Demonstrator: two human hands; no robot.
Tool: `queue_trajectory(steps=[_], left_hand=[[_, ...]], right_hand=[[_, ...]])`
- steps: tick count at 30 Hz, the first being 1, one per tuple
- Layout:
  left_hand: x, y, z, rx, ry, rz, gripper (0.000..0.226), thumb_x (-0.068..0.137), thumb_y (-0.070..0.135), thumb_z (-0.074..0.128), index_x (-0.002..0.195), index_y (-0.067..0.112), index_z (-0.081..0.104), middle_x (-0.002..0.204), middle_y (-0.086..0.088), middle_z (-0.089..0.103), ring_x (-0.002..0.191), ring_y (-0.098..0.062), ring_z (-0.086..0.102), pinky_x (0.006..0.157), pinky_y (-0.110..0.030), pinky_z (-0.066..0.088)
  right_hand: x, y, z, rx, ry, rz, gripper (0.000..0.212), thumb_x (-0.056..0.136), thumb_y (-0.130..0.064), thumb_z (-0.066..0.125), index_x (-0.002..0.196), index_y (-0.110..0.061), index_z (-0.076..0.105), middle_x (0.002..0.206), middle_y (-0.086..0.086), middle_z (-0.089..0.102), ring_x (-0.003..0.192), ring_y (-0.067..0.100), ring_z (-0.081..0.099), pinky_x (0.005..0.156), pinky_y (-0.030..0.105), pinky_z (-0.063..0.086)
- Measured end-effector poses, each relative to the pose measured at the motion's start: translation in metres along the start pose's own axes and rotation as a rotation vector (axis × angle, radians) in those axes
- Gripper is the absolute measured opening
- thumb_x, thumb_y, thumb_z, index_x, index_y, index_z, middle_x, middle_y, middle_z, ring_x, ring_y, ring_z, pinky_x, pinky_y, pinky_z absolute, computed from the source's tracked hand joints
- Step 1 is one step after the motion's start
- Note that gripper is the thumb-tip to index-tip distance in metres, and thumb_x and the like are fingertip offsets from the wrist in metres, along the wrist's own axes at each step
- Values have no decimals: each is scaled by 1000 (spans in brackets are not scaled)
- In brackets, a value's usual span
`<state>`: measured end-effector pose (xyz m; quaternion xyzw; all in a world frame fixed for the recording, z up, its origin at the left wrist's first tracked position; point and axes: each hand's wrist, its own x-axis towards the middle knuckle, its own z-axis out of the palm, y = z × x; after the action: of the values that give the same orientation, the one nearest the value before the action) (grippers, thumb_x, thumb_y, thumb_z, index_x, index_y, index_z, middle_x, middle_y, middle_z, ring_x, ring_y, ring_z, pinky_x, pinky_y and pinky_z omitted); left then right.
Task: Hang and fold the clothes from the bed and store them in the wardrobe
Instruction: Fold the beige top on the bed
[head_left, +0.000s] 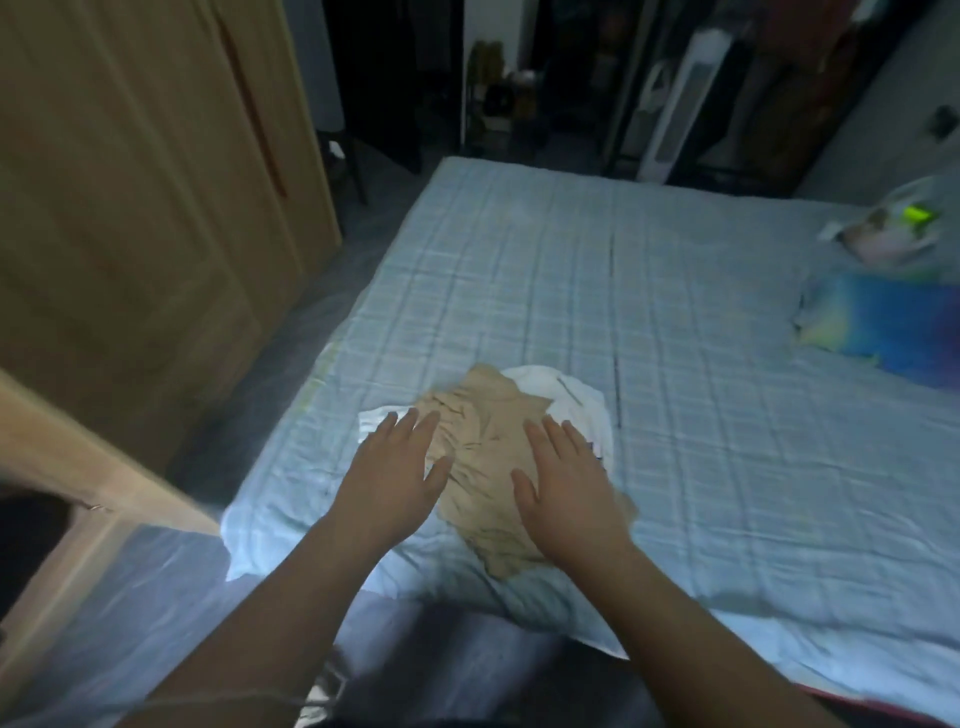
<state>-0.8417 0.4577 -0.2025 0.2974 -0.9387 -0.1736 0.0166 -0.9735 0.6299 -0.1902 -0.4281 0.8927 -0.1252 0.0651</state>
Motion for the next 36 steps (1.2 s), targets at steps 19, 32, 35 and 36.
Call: queue_trajectory(steps=[19,32,35,36], left_hand=[[180,-37,131,-170,-264,-169,60,97,34,54,150,12,37,153,-10,40,141,-27,34,113,-42,34],[325,-128,260,-356,-461,-489,61,91,18,58,148,14,36,141,-12,48,130,-28,48,104,-37,41],[338,-138,281,-393,-404,-481,43,91,26,61,131,16,50,121,-8,61,110,-28,59,87,-36,46],[339,-139,285,-411,-380,-496,38,91,29,61,125,17,51,113,-6,63,102,-27,61,81,-34,45]], right_hand=[[147,125,110,-15,-291,243,61,95,-41,44,152,-21,32,156,2,36,143,20,32,112,41,33],[313,125,277,350,-621,309,22,91,-20,54,112,-16,54,99,1,59,94,20,58,81,32,39],[330,107,311,489,-587,373,27,93,-29,57,117,-17,57,106,2,64,99,22,61,87,36,46],[334,102,320,494,-565,399,31,93,-33,59,118,-16,58,110,6,64,103,26,61,90,39,48]])
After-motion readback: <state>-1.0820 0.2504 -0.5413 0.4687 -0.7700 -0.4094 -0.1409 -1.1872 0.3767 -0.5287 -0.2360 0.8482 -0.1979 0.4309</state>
